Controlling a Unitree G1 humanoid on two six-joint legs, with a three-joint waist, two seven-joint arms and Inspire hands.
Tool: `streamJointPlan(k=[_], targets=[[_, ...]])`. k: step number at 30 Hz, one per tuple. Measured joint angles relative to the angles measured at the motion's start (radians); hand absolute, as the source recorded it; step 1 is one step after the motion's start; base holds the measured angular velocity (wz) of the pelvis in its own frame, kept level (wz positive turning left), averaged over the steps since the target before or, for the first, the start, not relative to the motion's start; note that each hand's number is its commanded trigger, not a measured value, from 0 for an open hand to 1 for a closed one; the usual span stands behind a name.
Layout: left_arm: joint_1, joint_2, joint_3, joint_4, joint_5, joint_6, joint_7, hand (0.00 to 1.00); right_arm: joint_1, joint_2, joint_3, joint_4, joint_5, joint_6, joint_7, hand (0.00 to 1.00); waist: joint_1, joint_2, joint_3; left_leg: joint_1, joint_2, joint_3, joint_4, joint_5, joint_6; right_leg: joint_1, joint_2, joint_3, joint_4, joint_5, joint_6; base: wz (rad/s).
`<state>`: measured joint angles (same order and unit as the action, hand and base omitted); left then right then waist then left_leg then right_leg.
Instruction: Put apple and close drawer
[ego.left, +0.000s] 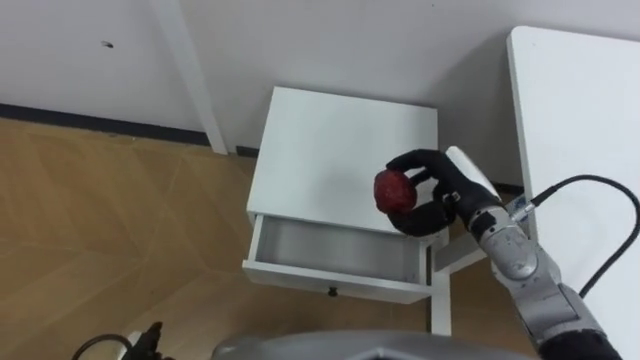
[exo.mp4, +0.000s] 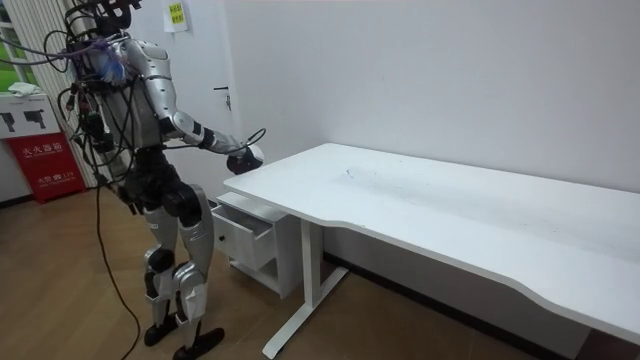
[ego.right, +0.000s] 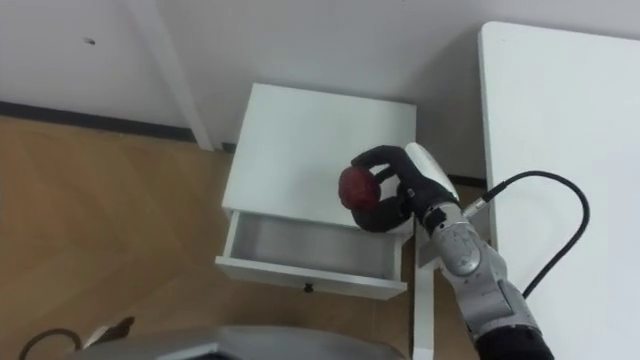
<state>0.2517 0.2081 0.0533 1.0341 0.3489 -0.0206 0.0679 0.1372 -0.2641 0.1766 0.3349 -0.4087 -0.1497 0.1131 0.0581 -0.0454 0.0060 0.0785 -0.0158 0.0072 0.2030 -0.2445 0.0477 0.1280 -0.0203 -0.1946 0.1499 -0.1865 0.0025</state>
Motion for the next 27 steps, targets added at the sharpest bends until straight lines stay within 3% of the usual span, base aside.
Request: streamJointPlan(k=[6, 7, 8, 9, 27], targets=[[-0.004, -0.001, 0.0, -0.001, 0.0, 0.0, 0.013, 0.0, 0.007, 0.007, 0.001, 0.007, -0.026, 0.0, 0.007, 1.0, 0.001, -0.003, -0.0015, 0.0, -0.001, 0.0, 0.0, 0.0, 0.0, 0.001, -0.006, 0.0, 0.0, 0.0, 0.0, 0.0], [-0.004, -0.003, 0.0, -0.002, -0.001, 0.0, 0.014, 0.0, 0.013, 0.009, 0.003, 0.012, -0.026, 0.001, 0.007, 0.61, 0.001, -0.003, -0.002, 0.0, -0.001, 0.0, 0.0, 0.0, 0.0, 0.002, -0.006, -0.001, 0.0, 0.0, 0.0, 0.0], [-0.004, -0.004, 0.0, -0.003, 0.0, 0.0, 0.016, 0.0, 0.018, 0.009, 0.006, 0.013, -0.026, 0.002, 0.007, 0.04, 0.001, -0.005, -0.0031, 0.0, -0.001, 0.0, 0.0, 0.0, 0.0, 0.002, -0.006, -0.001, 0.0, 0.0, 0.0, 0.0], [-0.004, -0.004, 0.0, -0.003, 0.0, 0.0, 0.017, 0.0, 0.029, 0.009, 0.014, 0.013, -0.026, 0.005, 0.007, 0.0, 0.001, -0.005, -0.003, 0.0, -0.001, 0.0, 0.0, 0.0, 0.0, 0.002, -0.006, -0.002, 0.0, 0.0, 0.0, 0.0], [-0.01, -0.008, -0.049, -0.003, 0.0, 0.0, 0.03, 0.0, 0.048, 0.013, 0.045, 0.046, -0.027, 0.021, 0.013, 0.0, 0.0, -0.009, -0.0032, -0.007, -0.006, 0.002, 0.003, 0.0, 0.001, 0.002, -0.006, -0.005, 0.0, 0.0, 0.0, 0.0]])
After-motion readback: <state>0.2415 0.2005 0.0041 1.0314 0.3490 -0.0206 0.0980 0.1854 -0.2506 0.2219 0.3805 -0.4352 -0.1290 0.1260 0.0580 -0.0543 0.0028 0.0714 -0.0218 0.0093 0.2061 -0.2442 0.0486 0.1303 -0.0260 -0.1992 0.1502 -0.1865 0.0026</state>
